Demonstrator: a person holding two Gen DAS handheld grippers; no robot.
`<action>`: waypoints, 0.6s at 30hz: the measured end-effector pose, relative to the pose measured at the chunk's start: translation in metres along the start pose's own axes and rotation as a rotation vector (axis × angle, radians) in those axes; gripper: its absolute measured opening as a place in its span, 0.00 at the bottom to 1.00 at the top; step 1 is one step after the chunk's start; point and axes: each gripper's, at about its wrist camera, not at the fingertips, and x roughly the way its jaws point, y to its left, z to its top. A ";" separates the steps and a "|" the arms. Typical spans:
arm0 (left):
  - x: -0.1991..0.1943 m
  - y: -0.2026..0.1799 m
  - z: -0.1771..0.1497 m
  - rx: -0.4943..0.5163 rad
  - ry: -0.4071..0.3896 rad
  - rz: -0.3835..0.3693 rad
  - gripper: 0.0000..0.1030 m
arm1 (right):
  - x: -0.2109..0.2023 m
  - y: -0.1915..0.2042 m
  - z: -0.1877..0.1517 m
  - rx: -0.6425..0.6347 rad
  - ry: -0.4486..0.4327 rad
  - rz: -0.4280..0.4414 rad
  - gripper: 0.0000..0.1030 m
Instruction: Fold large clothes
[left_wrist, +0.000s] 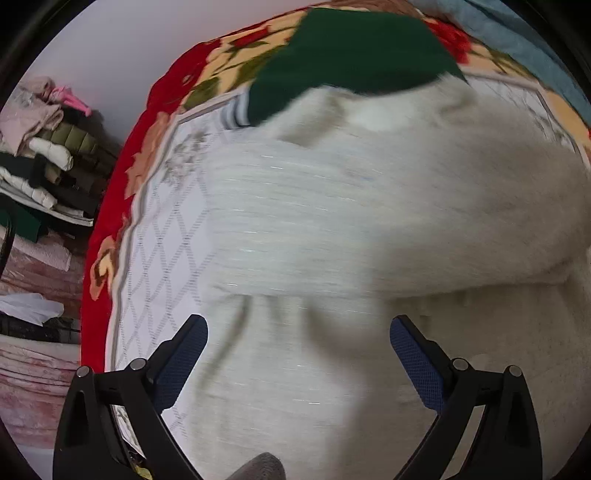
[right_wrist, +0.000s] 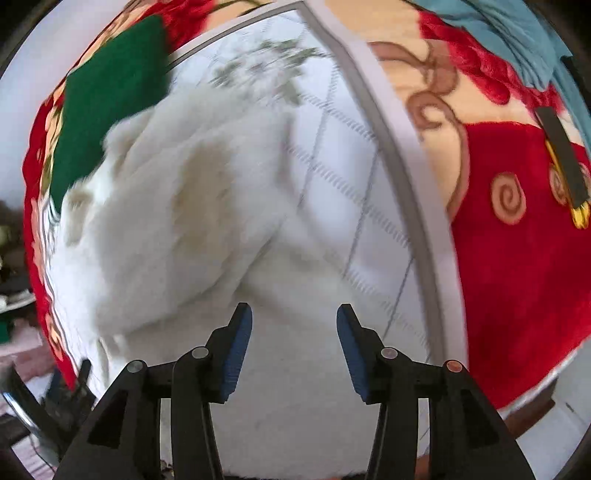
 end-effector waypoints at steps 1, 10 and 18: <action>0.001 -0.011 -0.001 0.006 0.006 0.017 0.98 | 0.009 -0.002 0.010 -0.042 0.019 -0.007 0.48; 0.042 -0.079 -0.022 -0.020 0.139 0.203 0.98 | 0.070 0.013 0.068 -0.304 0.027 0.025 0.10; 0.028 -0.073 -0.032 -0.110 0.137 0.233 0.98 | 0.072 -0.034 0.052 -0.224 0.216 0.214 0.66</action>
